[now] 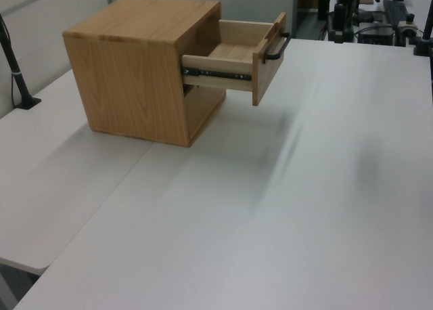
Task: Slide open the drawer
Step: 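Release the handle and raise the gripper away from the drawer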
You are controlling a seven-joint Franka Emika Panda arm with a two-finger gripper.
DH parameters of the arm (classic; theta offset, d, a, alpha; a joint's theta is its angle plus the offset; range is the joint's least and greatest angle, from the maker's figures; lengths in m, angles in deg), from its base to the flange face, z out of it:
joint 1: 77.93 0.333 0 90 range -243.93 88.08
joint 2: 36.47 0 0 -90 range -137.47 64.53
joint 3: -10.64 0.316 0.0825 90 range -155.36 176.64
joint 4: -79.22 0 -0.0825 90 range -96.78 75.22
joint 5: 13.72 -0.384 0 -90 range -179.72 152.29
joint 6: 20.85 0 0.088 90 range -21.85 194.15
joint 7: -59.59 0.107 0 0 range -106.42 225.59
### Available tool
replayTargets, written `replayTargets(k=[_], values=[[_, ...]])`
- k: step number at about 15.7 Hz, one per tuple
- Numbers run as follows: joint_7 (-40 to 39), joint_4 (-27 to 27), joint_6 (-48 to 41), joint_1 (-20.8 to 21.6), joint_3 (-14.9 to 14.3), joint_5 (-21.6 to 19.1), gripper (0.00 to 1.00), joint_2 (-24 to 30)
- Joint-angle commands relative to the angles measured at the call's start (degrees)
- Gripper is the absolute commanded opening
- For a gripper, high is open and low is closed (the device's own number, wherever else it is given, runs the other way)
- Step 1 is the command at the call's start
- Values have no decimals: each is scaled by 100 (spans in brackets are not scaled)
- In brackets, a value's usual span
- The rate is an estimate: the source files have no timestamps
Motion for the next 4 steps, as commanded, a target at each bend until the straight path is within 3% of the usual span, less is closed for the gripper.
replayTargets(k=[1,4], values=[[-548,588,-365,-340,-15,-238,100,-274],[-795,702,-383,-516,-15,-247,100,-335]])
